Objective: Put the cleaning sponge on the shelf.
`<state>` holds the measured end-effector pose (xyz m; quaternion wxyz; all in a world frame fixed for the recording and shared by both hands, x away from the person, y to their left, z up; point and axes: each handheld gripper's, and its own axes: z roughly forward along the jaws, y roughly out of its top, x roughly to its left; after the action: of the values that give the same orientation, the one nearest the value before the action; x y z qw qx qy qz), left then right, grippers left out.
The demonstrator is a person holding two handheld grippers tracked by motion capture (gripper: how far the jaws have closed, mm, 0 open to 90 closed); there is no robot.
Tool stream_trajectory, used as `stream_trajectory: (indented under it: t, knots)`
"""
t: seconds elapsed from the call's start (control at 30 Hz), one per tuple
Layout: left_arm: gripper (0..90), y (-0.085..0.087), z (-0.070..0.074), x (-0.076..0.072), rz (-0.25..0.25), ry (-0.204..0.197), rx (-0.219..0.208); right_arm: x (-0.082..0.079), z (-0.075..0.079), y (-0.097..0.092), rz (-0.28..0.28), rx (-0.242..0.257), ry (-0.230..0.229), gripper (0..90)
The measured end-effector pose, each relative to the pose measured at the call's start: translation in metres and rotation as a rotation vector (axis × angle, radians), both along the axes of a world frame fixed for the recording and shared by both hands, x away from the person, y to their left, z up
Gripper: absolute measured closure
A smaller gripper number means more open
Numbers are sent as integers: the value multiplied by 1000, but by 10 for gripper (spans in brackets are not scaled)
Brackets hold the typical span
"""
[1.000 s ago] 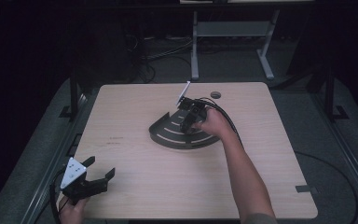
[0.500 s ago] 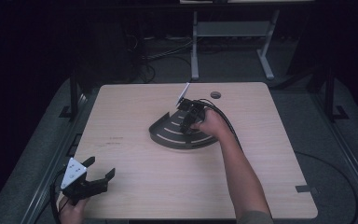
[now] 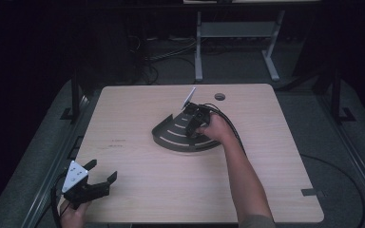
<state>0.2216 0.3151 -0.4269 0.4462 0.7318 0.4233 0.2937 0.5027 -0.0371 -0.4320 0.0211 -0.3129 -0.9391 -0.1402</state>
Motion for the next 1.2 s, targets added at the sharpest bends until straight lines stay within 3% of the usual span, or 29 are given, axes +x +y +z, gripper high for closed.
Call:
stream_trajectory:
  t: [0.63,0.9,1.2]
  knots:
    - [133,1,0,0,-1,1,4,-1,1,-3,-6,-1,-4,276]
    - [134,1,0,0,0,1,3,-6,15,-12,-29,53,-38,191]
    - [133,0,0,-1,1,2,4,-19,32,-29,-24,85,-58,182]
